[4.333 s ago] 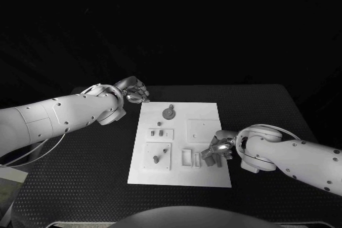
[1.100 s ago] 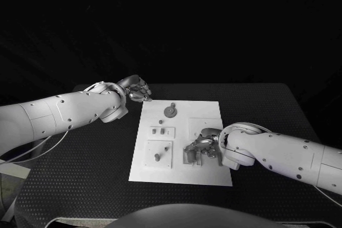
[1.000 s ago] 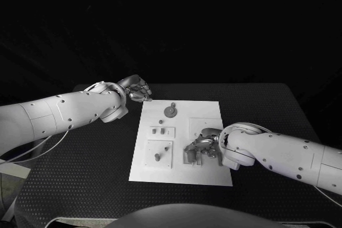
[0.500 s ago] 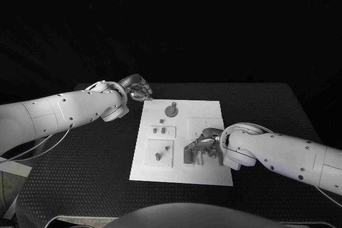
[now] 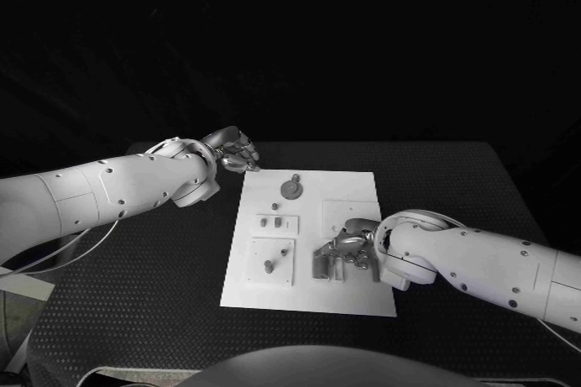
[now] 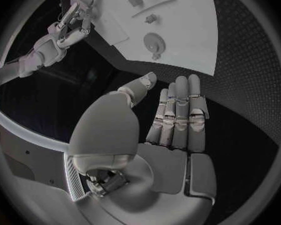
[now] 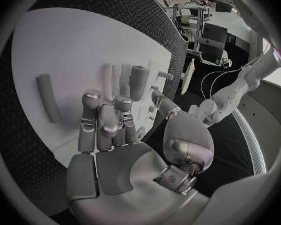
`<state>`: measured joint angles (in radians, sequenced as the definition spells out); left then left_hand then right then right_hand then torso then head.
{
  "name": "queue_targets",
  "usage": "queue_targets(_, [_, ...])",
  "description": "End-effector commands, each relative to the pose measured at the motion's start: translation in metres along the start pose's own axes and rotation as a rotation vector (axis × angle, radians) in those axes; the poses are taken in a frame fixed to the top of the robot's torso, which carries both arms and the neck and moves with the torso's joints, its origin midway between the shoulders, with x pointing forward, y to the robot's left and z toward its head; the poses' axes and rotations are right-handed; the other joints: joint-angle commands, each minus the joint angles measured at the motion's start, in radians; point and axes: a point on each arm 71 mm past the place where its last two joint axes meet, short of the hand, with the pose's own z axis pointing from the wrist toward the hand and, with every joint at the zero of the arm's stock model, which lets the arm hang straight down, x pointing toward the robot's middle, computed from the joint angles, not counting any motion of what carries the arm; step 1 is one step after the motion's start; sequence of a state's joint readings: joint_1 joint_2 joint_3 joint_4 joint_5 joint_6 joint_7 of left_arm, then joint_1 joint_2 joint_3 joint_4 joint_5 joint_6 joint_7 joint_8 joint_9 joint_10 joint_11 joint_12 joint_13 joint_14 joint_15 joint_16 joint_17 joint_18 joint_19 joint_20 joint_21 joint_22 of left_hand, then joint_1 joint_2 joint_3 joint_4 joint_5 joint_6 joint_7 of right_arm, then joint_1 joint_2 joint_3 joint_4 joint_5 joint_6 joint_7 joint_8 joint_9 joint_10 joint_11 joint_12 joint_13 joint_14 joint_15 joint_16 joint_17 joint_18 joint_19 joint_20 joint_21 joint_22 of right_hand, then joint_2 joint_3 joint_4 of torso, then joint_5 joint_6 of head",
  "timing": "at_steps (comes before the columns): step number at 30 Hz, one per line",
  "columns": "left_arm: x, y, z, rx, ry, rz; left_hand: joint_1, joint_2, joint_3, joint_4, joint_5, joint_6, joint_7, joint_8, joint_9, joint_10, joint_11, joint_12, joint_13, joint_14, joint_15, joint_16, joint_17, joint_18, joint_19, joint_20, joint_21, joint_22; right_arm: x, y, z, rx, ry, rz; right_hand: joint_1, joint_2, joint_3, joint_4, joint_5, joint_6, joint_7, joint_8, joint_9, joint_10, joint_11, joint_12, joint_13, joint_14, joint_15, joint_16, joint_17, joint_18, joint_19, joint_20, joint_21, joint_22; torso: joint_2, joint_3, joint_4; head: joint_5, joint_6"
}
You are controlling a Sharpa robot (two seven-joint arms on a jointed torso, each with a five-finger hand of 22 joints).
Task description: Assemble the parts on the task board
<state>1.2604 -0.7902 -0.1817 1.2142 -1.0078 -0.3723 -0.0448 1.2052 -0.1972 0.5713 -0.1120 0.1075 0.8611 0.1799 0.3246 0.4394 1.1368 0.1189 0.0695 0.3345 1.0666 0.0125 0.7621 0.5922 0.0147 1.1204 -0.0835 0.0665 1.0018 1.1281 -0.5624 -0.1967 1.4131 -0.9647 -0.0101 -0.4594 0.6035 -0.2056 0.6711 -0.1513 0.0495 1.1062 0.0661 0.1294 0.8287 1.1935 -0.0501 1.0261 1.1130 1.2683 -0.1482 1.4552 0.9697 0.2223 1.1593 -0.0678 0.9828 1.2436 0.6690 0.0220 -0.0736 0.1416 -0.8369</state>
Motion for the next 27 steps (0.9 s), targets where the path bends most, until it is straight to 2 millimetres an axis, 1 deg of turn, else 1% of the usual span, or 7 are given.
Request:
queue_targets(1, [0.001,-0.001,0.000,0.007,0.007,0.000,-0.006,0.002,0.001,0.007,0.007,-0.003,-0.001,0.004,-0.002,-0.005,0.002,0.001,0.002,0.007,0.001,-0.005,0.002,0.005,0.004,-0.001,0.003,-0.001,-0.001,-0.003,-0.002,-0.020,-0.046,-0.060,0.038,0.002,0.000,-0.025,-0.004,0.005,-0.001,0.002,0.005,0.006,0.004,0.001,0.002,0.007,-0.002,0.001,0.011,0.039,0.004,-0.005,0.009,0.003,0.000,0.0009,0.0000,0.000,0.003])
queue_targets(6, [0.000,0.000,0.000,0.005,0.005,0.001,-0.006,0.002,0.001,0.007,0.007,-0.003,-0.001,0.004,-0.002,-0.005,0.002,0.001,0.002,0.007,0.001,-0.005,0.002,0.006,0.004,-0.001,0.003,-0.001,-0.003,-0.005,-0.008,-0.048,-0.073,-0.084,0.088,-0.015,-0.004,-0.057,-0.004,0.014,-0.005,0.007,0.010,0.015,0.000,0.005,0.004,0.020,-0.004,0.006,0.023,0.038,0.011,-0.007,0.014,0.003,0.000,0.0013,0.0002,0.000,0.005])
queue_targets(12, [0.000,0.000,-0.001,0.004,0.006,0.001,-0.005,0.002,0.001,0.007,0.007,-0.003,-0.001,0.004,-0.002,-0.005,0.002,0.001,0.002,0.007,0.001,-0.006,0.002,0.006,0.004,-0.001,0.003,-0.001,-0.016,-0.003,-0.019,-0.125,-0.174,-0.155,0.106,-0.031,-0.010,-0.058,-0.004,0.019,-0.006,0.008,0.014,0.023,-0.001,0.005,0.003,0.027,-0.006,0.006,0.023,0.039,0.018,-0.008,0.014,0.000,0.000,0.0006,-0.0002,0.001,0.007])
queue_targets(15, [-0.001,0.001,-0.001,0.002,0.005,0.001,-0.005,0.002,0.001,0.007,0.007,-0.003,-0.001,0.005,-0.002,-0.005,0.002,0.001,0.002,0.007,0.001,-0.006,0.002,0.006,0.004,-0.001,0.003,-0.001,-0.018,-0.001,-0.024,-0.155,-0.180,-0.203,0.122,-0.042,-0.010,-0.060,-0.004,0.021,-0.007,0.008,0.015,0.026,-0.003,0.005,0.002,0.031,-0.007,0.006,0.024,0.039,0.022,-0.009,0.014,-0.002,0.000,0.0008,-0.0003,0.001,0.007])
queue_targets(19, [-0.001,0.001,-0.001,0.002,0.005,0.001,-0.005,0.002,0.001,0.007,0.007,-0.003,-0.001,0.005,-0.002,-0.004,0.002,0.001,0.002,0.007,0.001,-0.006,0.002,0.006,0.004,-0.001,0.003,-0.001,-0.015,0.006,-0.028,-0.192,-0.180,-0.314,0.155,-0.037,-0.005,-0.065,-0.004,0.026,-0.009,0.010,0.018,0.032,-0.005,0.005,0.002,0.041,-0.009,0.009,0.036,0.039,0.029,-0.012,0.015,-0.004,0.000,0.0005,-0.0006,0.001,0.009])
queue_targets(23, [-0.001,0.001,-0.001,0.004,0.006,0.001,-0.005,0.002,0.001,0.007,0.007,-0.003,-0.002,0.005,-0.002,-0.004,0.002,0.001,0.002,0.007,0.001,-0.006,0.002,0.006,0.004,-0.001,0.003,-0.001,-0.010,0.013,-0.029,-0.218,-0.170,-0.390,0.180,-0.037,-0.006,-0.069,-0.004,0.030,-0.011,0.012,0.020,0.039,-0.006,0.006,0.001,0.048,-0.010,0.013,0.043,0.039,0.035,-0.013,0.017,-0.005,0.001,0.0014,-0.0001,0.003,0.008])
queue_targets(27, [-0.001,0.001,-0.001,0.004,0.006,0.001,-0.005,0.002,0.001,0.007,0.007,-0.003,-0.002,0.005,-0.002,-0.004,0.002,0.001,0.002,0.007,0.001,-0.006,0.003,0.006,0.004,-0.001,0.003,-0.001,-0.006,0.018,-0.029,-0.226,-0.161,-0.426,0.199,-0.041,-0.011,-0.072,-0.004,0.033,-0.012,0.013,0.022,0.044,-0.007,0.005,0.000,0.051,-0.010,0.015,0.045,0.039,0.037,-0.013,0.017,-0.006,0.001,0.0010,-0.0010,0.002,0.008])
